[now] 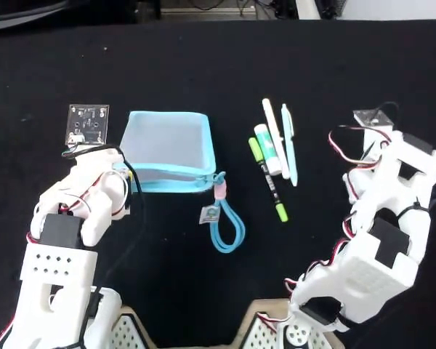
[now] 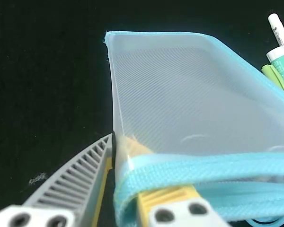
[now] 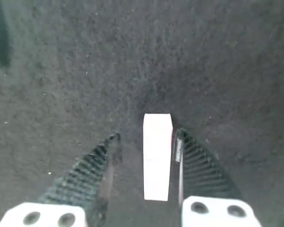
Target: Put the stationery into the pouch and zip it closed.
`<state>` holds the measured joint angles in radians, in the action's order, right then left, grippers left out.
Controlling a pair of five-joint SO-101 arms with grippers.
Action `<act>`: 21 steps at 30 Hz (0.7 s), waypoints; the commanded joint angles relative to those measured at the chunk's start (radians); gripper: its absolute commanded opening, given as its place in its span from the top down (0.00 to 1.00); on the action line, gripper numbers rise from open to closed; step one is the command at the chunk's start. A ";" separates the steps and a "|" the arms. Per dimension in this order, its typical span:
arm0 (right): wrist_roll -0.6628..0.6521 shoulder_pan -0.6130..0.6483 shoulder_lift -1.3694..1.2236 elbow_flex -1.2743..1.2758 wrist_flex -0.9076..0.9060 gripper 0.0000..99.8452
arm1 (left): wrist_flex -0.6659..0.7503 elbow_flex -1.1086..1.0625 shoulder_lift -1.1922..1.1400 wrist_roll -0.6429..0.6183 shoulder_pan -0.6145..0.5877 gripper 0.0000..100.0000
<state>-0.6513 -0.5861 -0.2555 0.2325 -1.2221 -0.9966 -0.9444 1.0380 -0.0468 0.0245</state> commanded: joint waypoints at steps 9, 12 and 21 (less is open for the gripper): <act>-0.077 0.003 -0.182 -0.262 -0.098 0.82 | 0.005 -0.007 0.006 -0.011 -0.012 0.97; -0.080 -0.003 -0.257 -0.340 -0.115 0.82 | 0.006 -0.007 0.006 -0.011 -0.012 0.97; -0.175 -0.029 -0.320 -0.435 -0.276 0.90 | 0.011 -0.007 0.006 -0.011 -0.012 0.97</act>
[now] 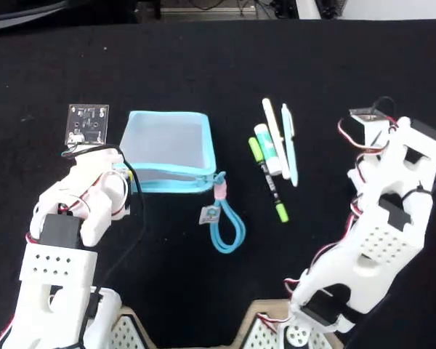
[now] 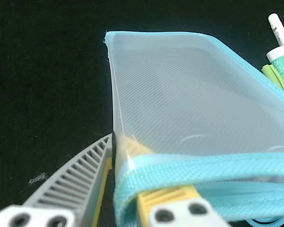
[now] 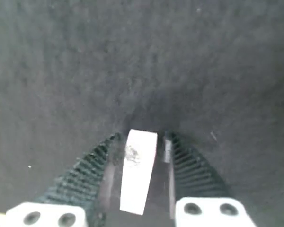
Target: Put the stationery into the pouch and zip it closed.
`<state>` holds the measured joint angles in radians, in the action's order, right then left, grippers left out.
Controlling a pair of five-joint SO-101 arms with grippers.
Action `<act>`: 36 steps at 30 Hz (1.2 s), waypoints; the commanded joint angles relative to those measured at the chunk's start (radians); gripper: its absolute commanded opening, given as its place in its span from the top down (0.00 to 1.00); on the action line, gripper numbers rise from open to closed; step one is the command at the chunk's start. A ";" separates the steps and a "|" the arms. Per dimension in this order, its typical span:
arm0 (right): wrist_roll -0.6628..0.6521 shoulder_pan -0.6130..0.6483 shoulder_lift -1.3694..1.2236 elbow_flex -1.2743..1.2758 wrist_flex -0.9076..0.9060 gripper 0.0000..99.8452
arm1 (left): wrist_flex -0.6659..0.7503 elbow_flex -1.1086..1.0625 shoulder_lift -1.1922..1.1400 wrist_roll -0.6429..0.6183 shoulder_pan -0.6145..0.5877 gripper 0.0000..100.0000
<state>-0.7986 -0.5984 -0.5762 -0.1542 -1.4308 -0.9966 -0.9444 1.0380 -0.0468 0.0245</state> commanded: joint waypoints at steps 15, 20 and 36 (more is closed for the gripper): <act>-0.095 -0.035 -0.005 -0.042 -0.106 0.84 | 0.006 -0.007 0.006 -0.011 -0.012 0.97; -0.097 -0.061 -0.005 -0.033 -0.029 0.85 | 0.006 -0.007 0.006 -0.011 -0.012 0.97; -0.092 -0.051 0.228 0.058 -0.103 0.99 | 0.011 -0.007 0.006 -0.011 -0.012 0.97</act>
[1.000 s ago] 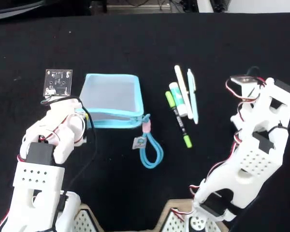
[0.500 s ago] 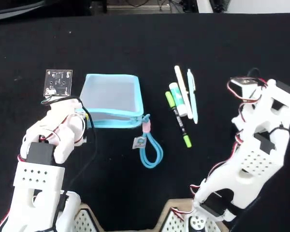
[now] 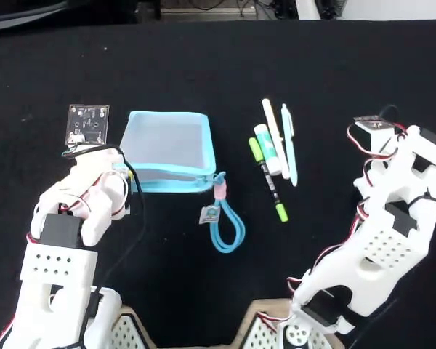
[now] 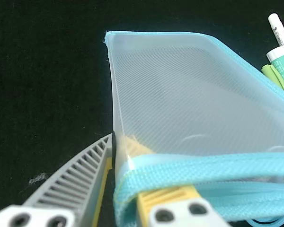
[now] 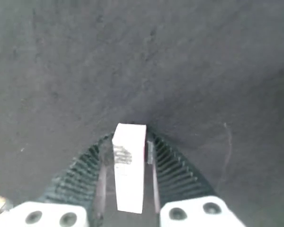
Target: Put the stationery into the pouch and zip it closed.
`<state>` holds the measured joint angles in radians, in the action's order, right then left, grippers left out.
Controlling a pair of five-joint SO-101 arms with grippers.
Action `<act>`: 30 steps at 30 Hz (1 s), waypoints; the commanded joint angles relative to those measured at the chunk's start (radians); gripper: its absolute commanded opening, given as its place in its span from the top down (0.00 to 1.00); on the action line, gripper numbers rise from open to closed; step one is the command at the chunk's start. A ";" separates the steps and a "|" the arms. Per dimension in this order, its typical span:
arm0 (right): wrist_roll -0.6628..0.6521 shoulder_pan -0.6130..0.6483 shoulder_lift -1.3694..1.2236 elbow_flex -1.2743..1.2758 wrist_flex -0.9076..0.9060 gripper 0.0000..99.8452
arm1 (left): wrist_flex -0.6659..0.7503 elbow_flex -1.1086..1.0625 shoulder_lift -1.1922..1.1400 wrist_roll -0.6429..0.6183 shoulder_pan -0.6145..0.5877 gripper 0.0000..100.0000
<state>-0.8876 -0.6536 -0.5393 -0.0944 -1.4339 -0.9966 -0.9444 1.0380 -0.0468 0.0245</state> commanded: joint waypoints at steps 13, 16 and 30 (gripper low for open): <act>0.196 0.347 0.980 0.288 -0.144 0.99 | 0.011 -0.007 0.006 -0.011 -0.012 0.97; 0.316 0.497 1.164 0.354 -0.077 0.99 | 0.009 -0.007 0.006 -0.012 -0.012 0.97; 0.701 1.162 1.816 0.877 0.509 0.99 | 0.011 -0.007 0.006 -0.017 -0.004 0.97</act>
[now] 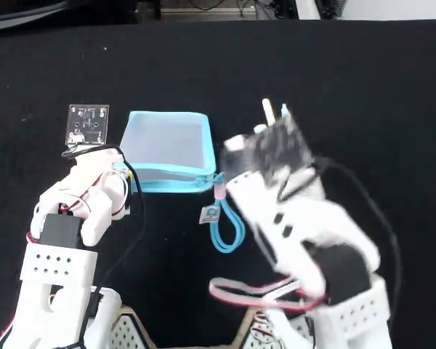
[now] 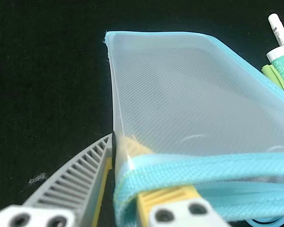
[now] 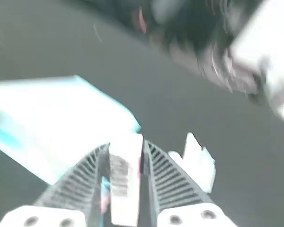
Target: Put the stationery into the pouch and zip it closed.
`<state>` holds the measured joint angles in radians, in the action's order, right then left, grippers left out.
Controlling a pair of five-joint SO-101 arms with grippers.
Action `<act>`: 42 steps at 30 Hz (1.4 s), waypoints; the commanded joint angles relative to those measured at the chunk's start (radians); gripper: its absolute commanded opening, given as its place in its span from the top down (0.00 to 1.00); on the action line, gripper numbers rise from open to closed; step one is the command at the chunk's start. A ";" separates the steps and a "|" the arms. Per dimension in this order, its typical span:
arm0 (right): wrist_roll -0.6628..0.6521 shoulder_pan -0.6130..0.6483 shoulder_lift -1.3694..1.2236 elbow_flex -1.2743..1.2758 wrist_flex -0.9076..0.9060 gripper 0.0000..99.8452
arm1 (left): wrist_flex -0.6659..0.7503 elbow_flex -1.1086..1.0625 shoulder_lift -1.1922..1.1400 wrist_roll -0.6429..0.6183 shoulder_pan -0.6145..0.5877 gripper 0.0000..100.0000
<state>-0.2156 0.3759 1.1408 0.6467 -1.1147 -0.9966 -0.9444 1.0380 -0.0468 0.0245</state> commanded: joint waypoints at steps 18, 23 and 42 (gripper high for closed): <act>0.020 0.423 0.288 0.800 1.126 0.99 | 0.012 -0.019 0.006 -0.017 -0.010 0.97; 0.020 0.422 0.200 0.860 1.293 0.99 | 0.012 -0.018 0.006 -0.017 -0.007 0.97; 0.025 0.299 -0.251 0.765 1.475 0.98 | 0.011 -0.016 0.006 -0.017 -0.012 0.97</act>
<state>-0.1926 0.7150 0.9168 1.4599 0.3537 -0.9874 -0.9689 1.0365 -0.0560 0.0215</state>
